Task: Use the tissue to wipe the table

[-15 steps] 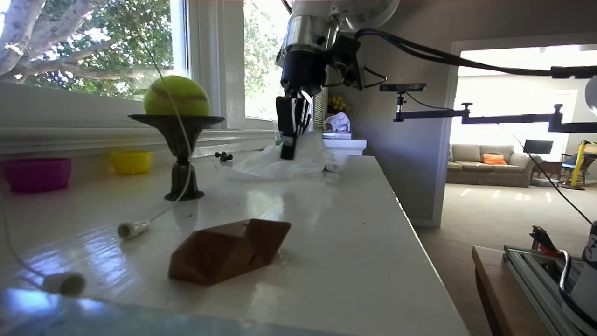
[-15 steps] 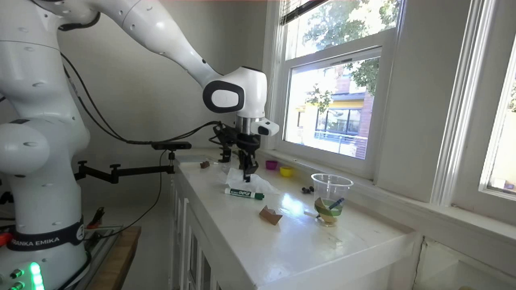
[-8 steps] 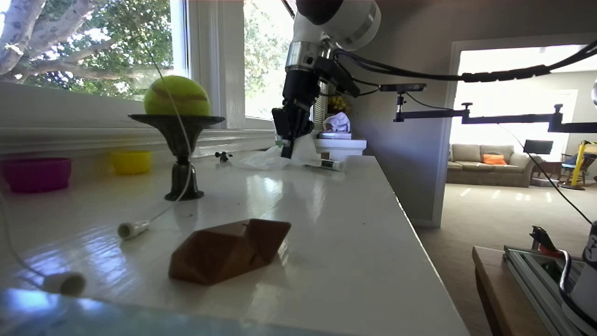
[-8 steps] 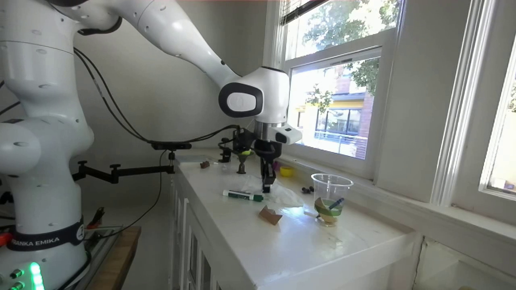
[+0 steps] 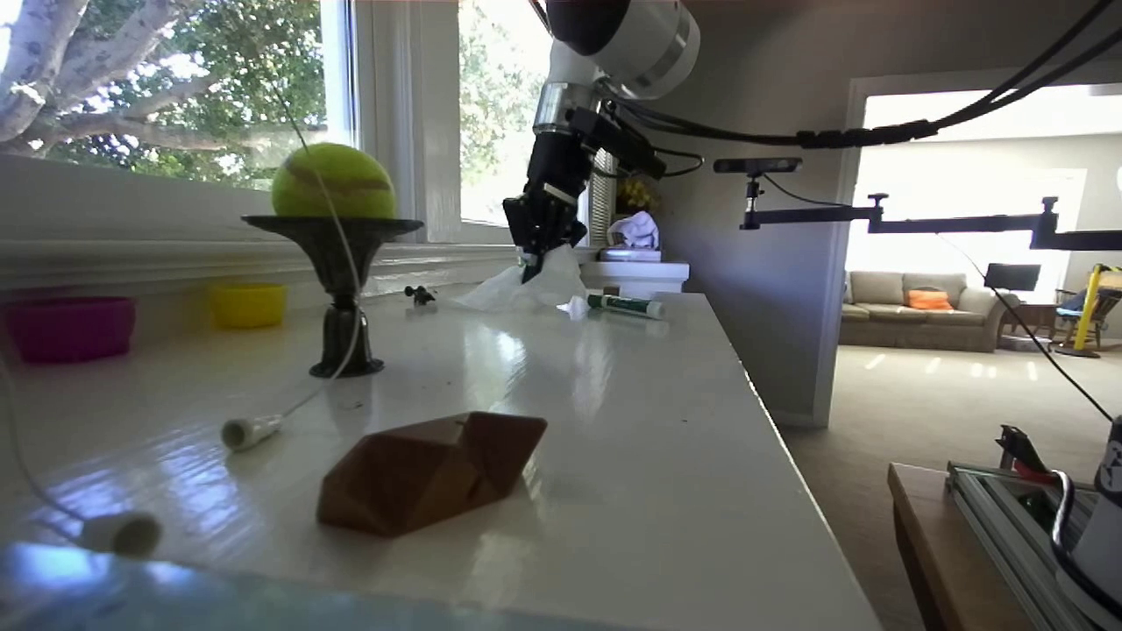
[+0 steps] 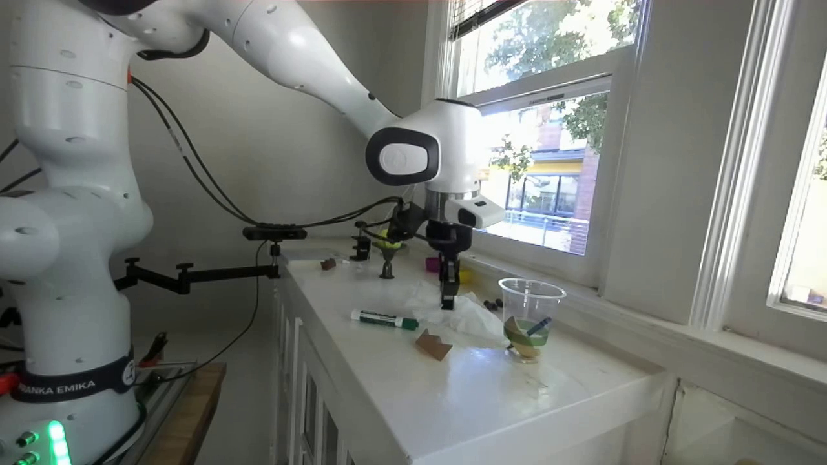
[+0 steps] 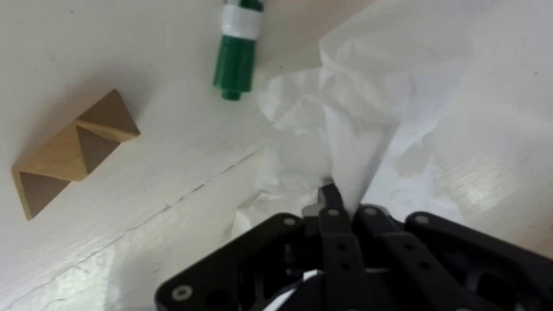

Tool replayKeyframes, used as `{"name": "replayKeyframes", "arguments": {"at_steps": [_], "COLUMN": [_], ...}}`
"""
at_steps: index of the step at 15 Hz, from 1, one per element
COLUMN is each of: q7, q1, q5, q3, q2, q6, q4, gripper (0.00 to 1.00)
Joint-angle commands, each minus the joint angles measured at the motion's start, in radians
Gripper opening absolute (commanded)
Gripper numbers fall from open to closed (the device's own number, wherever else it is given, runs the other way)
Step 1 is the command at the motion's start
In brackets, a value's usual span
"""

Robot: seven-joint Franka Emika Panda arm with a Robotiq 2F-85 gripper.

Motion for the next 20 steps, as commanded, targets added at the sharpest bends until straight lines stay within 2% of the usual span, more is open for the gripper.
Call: {"name": "replayKeyframes", "arguments": {"at_steps": [1, 8, 13, 17, 20], "q7": [-0.039, -0.129, -0.119, -0.143, -0.165], "q1": [0.033, 0.134, 0.151, 0.157, 0.161], "q5": [0.027, 0.026, 0.016, 0.057, 0.036], "q3": [0.046, 0.129, 0.132, 0.133, 0.14], "q2": [-0.071, -0.18, -0.148, -0.149, -0.141], "q6": [-0.032, -0.082, -0.125, -0.029, 0.093], "q4": [-0.028, -0.086, -0.082, -0.106, -0.128], "gripper": [0.0, 0.0, 0.0, 0.0, 0.0]}}
